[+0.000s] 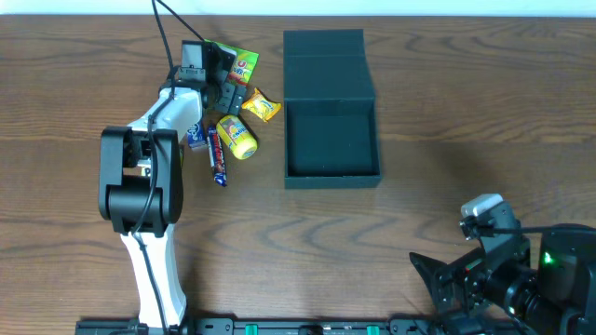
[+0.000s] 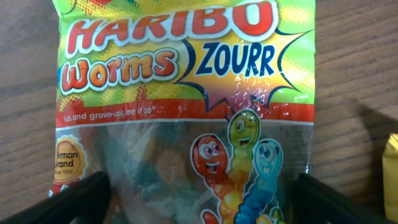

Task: Pack container
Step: 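Grasp the Haribo Worms gummy bag with the left gripper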

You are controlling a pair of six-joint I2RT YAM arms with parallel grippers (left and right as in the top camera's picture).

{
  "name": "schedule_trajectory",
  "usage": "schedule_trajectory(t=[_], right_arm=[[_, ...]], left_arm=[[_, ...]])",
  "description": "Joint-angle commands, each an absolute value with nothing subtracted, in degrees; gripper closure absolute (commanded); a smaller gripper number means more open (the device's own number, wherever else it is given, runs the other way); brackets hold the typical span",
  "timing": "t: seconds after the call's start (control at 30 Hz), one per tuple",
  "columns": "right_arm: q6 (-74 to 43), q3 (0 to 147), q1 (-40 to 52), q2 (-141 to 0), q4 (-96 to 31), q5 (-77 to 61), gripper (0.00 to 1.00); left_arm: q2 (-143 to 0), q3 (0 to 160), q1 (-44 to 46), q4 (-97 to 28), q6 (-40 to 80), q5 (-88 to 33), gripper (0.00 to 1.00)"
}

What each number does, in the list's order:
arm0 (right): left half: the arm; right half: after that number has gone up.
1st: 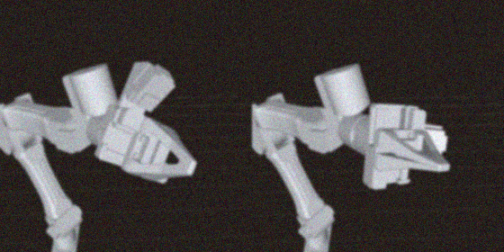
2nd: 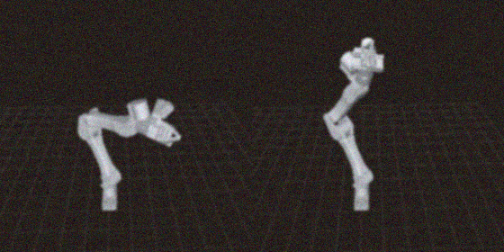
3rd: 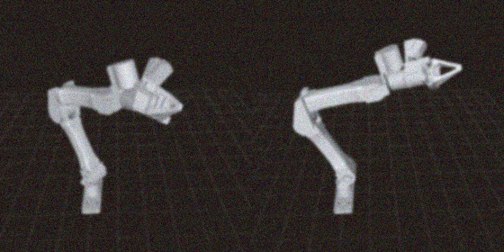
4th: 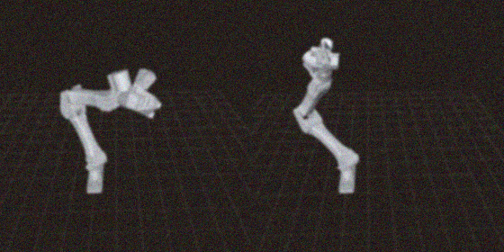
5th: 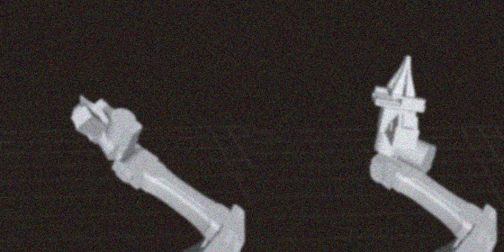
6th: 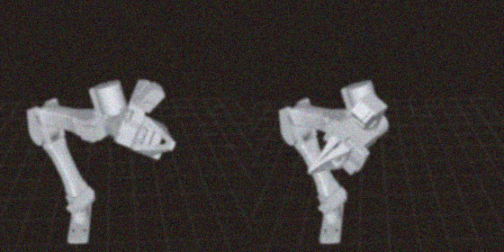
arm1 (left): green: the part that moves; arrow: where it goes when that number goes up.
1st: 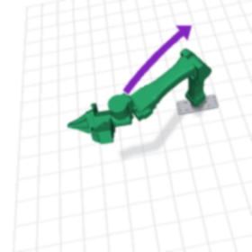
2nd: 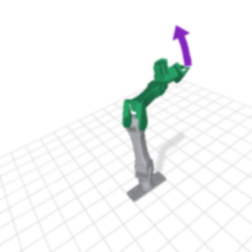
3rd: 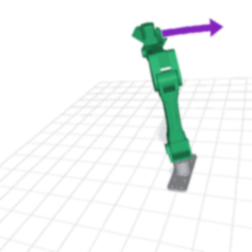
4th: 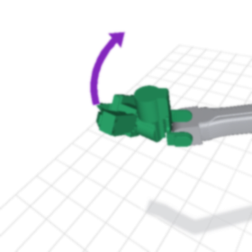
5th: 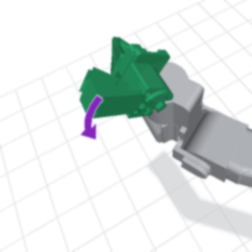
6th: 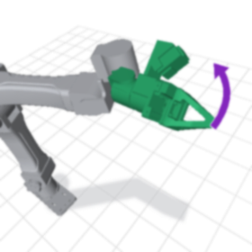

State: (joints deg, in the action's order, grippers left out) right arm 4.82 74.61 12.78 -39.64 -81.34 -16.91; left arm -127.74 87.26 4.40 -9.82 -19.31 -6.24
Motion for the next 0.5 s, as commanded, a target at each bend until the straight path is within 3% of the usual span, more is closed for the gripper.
schedule_trajectory(t=[0.0,0.2,0.33,0.4,0.47], right_arm=[[4.12,74.96,12.29,-39.64,-81.69,-16.51,0.01],[4.12,74.96,12.29,-39.64,-81.73,-16.51,0.01],[4.12,74.96,12.29,-39.64,-82.13,-16.51,0.01],[4.14,74.96,12.29,-39.64,-82.11,-16.51,0.01],[4.14,74.96,12.29,-39.64,-82.11,-16.53,0.01]], left_arm=[[-131.50,87.02,4.54,-12.43,-19.20,-6.92,0.20],[-131.52,87.02,4.54,-12.93,-19.05,-6.90,0.57],[-131.50,87.15,4.54,-13.08,-18.39,-6.85,0.75],[-131.50,87.64,4.54,-13.10,-17.08,-6.85,0.91],[-131.50,88.73,4.54,-13.21,-16.05,-6.83,0.95]])
